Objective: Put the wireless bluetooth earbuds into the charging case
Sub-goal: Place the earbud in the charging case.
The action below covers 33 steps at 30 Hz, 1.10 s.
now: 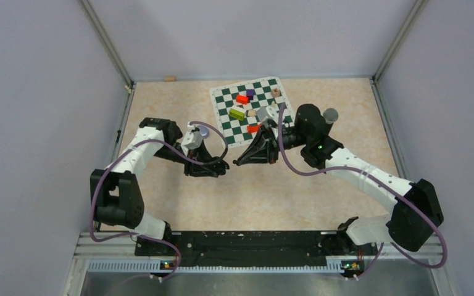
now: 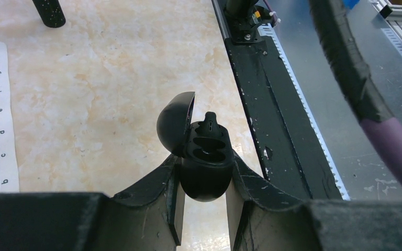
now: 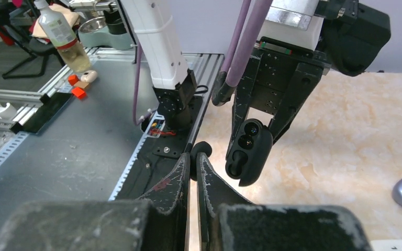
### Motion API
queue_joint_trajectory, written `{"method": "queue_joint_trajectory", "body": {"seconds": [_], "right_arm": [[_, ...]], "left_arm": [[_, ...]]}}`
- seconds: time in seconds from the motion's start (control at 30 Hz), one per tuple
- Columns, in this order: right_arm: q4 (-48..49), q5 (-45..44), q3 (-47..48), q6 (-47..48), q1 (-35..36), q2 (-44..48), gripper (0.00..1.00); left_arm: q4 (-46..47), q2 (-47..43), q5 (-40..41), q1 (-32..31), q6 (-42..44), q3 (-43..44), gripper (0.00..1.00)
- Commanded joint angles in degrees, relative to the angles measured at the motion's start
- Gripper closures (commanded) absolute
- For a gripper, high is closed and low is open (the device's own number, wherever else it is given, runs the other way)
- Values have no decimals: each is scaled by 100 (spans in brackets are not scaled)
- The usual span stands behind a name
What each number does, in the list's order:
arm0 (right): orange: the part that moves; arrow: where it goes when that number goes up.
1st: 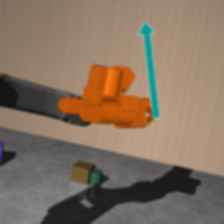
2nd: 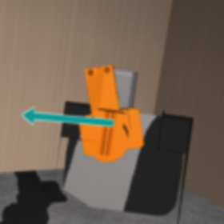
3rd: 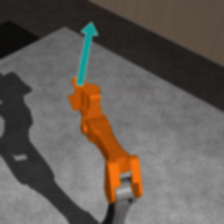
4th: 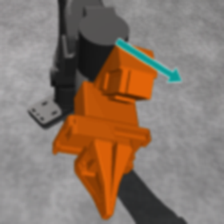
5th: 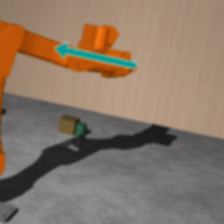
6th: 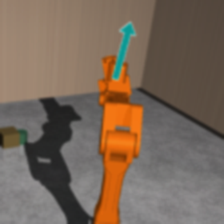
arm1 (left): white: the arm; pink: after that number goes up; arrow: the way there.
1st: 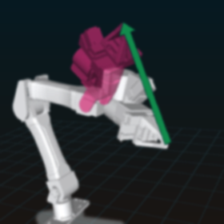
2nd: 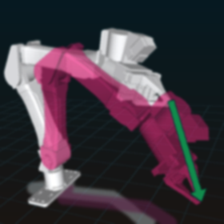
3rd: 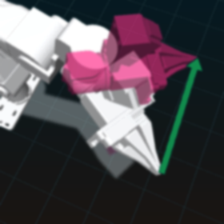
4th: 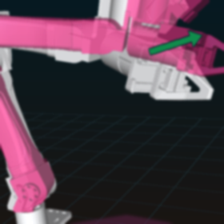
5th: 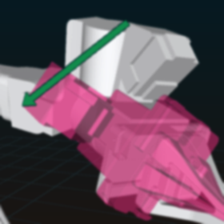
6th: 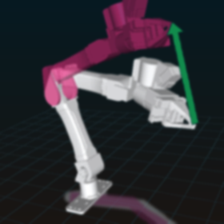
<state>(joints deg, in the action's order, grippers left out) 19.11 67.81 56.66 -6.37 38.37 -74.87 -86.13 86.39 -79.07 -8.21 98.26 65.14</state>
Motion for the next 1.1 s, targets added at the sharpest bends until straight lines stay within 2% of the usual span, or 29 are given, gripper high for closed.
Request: {"method": "queue_joint_trajectory", "body": {"seconds": [0.0, 0.17, 0.47, 1.07], "right_arm": [[534, -558, 96, -259, 333, -288, 98], [487, -778, 230, -252, 505, -525, 99], [-989, -1340, 935, 1205, 968, -977, 99], [-1111, -1929, 1278, 1270, 1151, -1364, 100]], "left_arm": [[27, -29, -192, -23, -186, 156, 100], [74, 13, -243, -23, -281, 158, 100], [101, 96, -253, -14, -370, 173, 100], [-45, 67, -287, -14, -194, 186, 100]]}}
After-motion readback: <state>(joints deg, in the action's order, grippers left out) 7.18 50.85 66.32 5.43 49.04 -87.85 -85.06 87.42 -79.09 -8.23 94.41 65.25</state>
